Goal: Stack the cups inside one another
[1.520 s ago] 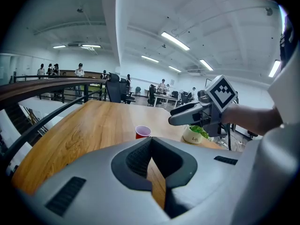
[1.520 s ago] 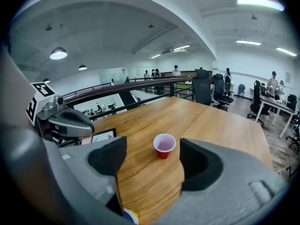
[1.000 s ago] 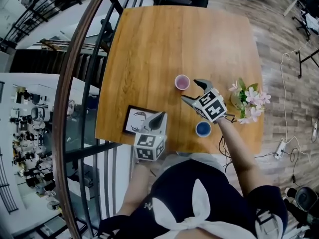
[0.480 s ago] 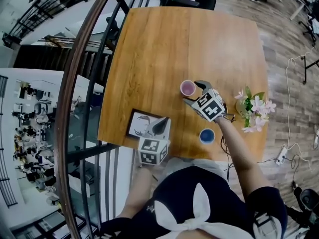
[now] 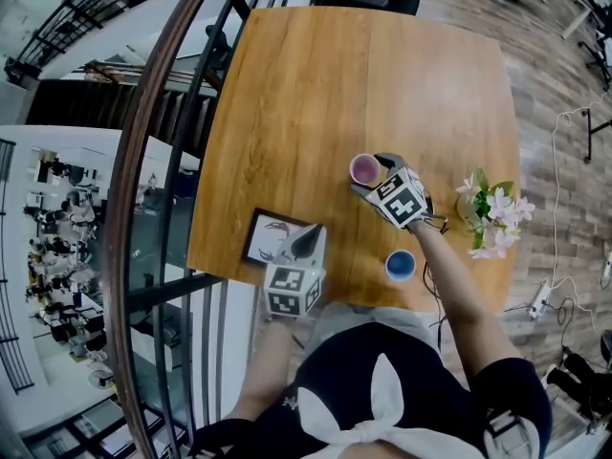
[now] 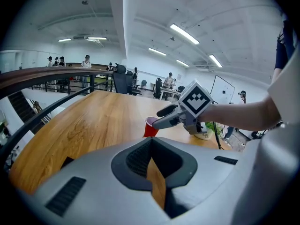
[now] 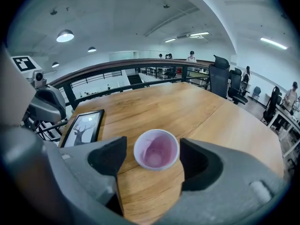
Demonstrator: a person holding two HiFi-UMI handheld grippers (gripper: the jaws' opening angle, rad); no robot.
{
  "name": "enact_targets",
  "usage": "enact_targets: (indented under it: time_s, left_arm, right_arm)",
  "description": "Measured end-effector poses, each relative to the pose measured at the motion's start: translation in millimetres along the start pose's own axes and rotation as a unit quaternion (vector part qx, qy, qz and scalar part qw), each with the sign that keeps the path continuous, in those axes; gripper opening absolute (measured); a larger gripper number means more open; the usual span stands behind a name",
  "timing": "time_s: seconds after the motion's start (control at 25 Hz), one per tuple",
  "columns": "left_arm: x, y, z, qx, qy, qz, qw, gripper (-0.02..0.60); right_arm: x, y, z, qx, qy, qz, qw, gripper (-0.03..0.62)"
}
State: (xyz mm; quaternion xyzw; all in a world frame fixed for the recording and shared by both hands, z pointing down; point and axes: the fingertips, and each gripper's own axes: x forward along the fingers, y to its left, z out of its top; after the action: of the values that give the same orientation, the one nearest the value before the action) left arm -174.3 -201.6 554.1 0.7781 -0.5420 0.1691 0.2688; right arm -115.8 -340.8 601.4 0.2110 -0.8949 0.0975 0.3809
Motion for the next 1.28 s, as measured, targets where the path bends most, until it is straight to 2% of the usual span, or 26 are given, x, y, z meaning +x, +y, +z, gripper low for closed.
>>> enact_targets:
  time_s: [0.72, 1.28]
  left_arm:
    - [5.5, 3.3, -8.4, -0.009, 0.006, -0.003, 0.9999, 0.017]
    - [-1.2, 5.0, -8.4, -0.009, 0.002, -0.004, 1.0000, 0.017]
  right_arm:
    - [17.6, -7.7, -9.0, 0.001, 0.019, -0.005, 1.000, 0.351]
    - [13.8, 4.0, -7.2, -0.016, 0.028, 0.009, 0.999, 0.336]
